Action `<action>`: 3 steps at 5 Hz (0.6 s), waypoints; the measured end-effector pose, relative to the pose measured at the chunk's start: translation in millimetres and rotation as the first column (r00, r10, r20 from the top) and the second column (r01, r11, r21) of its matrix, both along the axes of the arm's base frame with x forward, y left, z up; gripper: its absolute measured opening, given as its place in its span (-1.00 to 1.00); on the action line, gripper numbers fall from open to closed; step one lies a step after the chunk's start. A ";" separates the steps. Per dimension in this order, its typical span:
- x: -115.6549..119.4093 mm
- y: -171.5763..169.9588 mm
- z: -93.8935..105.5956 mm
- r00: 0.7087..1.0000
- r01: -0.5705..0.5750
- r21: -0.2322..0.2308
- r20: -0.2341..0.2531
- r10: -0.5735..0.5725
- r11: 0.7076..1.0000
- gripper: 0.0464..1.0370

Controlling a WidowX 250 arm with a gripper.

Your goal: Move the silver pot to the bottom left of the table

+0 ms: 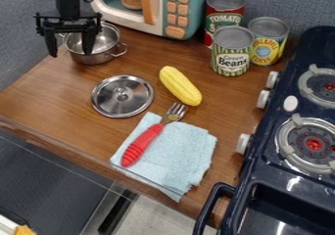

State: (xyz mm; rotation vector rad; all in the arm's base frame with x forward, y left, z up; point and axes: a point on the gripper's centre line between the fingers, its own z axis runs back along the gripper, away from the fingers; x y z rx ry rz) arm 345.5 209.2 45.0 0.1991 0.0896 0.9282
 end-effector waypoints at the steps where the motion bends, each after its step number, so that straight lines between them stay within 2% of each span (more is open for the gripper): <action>1: -4.5 -2.5 -11.3 0.970 -0.240 0.022 0.036 0.240 0.970 0.92; 2: -12.7 -7.7 -27.3 0.933 -0.358 -0.003 0.045 0.358 0.934 0.92; 3: -10.8 -2.6 -28.2 0.932 -0.355 -0.008 0.072 0.355 0.935 0.92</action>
